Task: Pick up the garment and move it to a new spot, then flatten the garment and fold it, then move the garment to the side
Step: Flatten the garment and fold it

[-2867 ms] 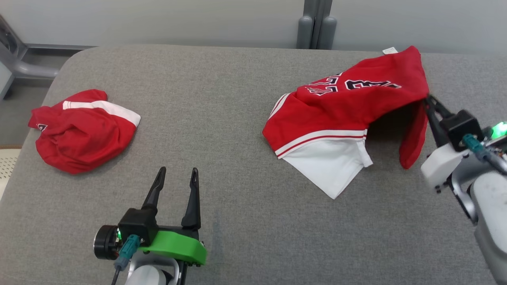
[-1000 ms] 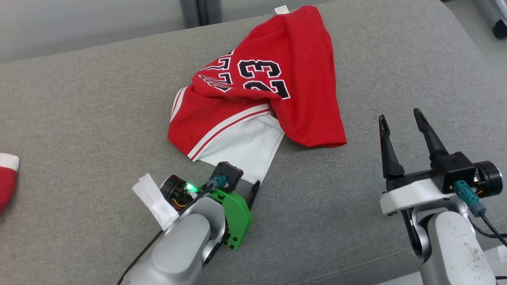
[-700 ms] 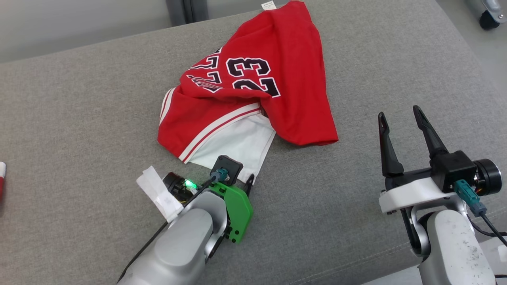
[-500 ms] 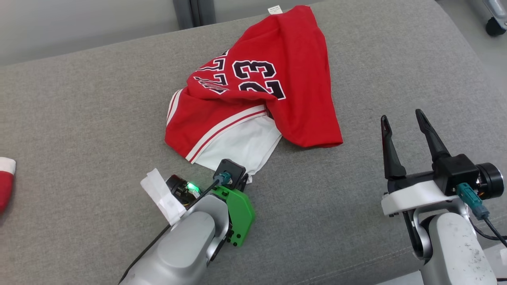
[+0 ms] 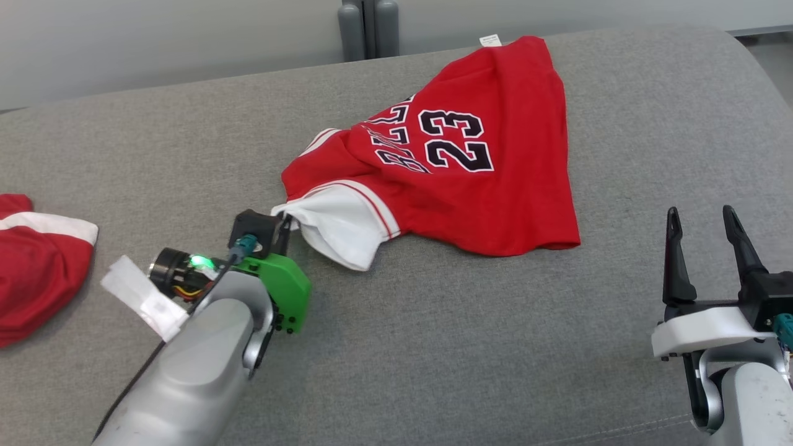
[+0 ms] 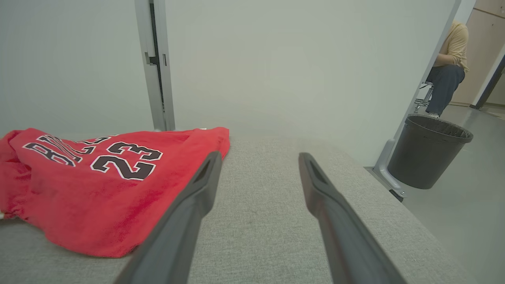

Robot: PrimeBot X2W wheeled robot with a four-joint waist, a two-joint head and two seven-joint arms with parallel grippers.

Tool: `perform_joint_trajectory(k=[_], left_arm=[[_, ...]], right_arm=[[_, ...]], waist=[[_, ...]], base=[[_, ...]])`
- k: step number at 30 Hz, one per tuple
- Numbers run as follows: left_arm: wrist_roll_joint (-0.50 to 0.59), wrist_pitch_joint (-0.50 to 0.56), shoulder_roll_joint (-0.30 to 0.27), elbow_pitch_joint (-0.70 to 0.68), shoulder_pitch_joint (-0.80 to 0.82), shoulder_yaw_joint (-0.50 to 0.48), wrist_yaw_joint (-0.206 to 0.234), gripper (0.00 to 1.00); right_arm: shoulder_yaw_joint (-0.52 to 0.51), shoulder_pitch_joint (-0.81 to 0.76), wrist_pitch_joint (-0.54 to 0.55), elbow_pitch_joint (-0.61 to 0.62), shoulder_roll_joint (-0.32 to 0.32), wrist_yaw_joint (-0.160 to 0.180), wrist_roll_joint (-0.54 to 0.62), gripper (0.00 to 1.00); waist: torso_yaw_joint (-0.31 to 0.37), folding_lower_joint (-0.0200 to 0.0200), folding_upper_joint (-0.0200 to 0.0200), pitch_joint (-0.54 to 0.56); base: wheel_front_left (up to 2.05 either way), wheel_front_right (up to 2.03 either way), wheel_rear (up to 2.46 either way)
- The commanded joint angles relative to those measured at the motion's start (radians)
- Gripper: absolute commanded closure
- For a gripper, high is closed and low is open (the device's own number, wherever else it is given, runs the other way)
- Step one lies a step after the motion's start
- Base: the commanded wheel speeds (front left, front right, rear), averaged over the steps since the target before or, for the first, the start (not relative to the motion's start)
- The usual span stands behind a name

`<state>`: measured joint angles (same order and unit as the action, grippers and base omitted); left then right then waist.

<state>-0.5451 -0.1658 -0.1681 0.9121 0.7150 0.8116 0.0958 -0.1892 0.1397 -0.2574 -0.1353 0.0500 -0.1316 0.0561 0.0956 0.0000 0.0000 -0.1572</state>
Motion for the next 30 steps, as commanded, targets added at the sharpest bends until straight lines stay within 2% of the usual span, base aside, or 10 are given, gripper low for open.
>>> perform_joint_trajectory(k=[1,9,13,23,28,30], left_arm=[[-0.008,-0.011,-0.028,-0.01,-0.003,-0.016,0.013,1.0],[-0.069,-0.029,-0.151,-0.061,-0.086,-0.094,0.062,1.0],[-0.103,-0.036,-0.179,-0.096,-0.138,-0.122,0.084,1.0],[-0.137,-0.045,-0.152,-0.194,-0.262,-0.123,0.117,1.0],[-0.15,-0.052,-0.156,-0.221,-0.298,-0.129,0.133,1.0],[-0.154,-0.056,-0.16,-0.235,-0.309,-0.133,0.136,0.67]], right_arm=[[-0.01,-0.018,-0.006,-0.006,0.001,0.002,-0.001,0.0],[-0.031,-0.043,-0.007,-0.04,0.001,0.002,-0.008,0.0],[-0.032,-0.037,-0.006,-0.052,0.001,0.002,-0.001,0.0],[-0.009,-0.018,-0.006,-0.104,0.001,0.002,0.0,0.0],[-0.008,-0.015,-0.006,-0.123,0.001,0.002,-0.004,0.0],[-0.01,-0.015,-0.007,-0.127,0.001,0.002,-0.005,0.0]], waist=[[-0.034,0.0,0.0,0.023],[-0.062,0.0,0.0,0.024],[-0.069,0.0,0.0,0.017],[-0.083,0.0,0.0,0.024],[-0.094,0.0,0.0,0.032],[-0.099,0.0,0.0,0.035]], base=[[0.0,0.0,0.0],[0.0,0.0,0.0],[0.0,0.0,0.0],[0.0,0.0,0.0],[0.0,0.0,0.0],[0.0,0.0,0.0]])
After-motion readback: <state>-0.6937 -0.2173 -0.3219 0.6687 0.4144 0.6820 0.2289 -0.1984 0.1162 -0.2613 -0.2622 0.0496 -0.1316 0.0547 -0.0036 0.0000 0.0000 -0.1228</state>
